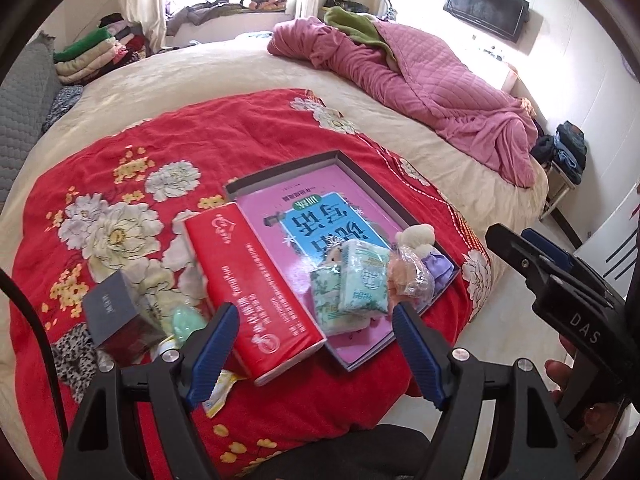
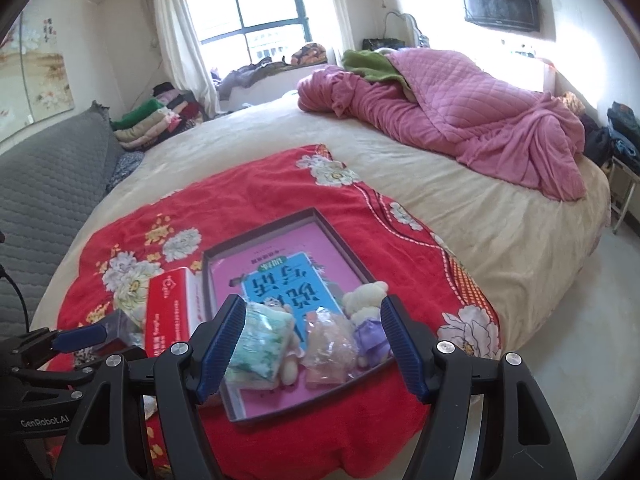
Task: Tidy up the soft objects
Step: 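Open both tools and withdraw them from the tray toward the remaining pile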
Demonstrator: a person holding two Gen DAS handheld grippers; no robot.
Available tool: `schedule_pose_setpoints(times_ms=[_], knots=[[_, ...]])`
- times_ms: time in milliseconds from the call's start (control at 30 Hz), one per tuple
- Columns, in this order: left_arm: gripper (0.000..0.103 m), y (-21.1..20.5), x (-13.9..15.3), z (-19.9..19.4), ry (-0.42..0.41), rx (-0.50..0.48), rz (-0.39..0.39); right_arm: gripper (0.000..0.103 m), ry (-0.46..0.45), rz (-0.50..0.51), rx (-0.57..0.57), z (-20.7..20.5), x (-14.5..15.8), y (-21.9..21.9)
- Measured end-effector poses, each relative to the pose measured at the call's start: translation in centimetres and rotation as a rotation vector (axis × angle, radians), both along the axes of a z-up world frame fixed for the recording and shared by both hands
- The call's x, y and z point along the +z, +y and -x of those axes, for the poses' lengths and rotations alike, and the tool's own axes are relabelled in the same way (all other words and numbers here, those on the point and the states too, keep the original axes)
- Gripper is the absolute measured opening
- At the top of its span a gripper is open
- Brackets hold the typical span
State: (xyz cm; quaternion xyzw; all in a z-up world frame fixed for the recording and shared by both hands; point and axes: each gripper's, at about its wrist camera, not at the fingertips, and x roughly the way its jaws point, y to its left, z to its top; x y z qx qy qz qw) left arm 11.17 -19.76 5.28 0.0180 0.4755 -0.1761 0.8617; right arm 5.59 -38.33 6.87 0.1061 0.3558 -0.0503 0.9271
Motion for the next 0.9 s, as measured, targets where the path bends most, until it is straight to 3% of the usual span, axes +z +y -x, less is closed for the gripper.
schedule_pose_setpoints(times_ms=[500,900], knots=[[0.078,7.0,3.3,2.9,-0.038,0.115,-0.006,0.072,-0.070,0.028,0.098,1.4,4.6,5.6],[0.078,12.2,4.5,4.8,-0.052,0.200,0.005,0.072,-0.086,0.070,0.225,1.8,6.1,11.4]])
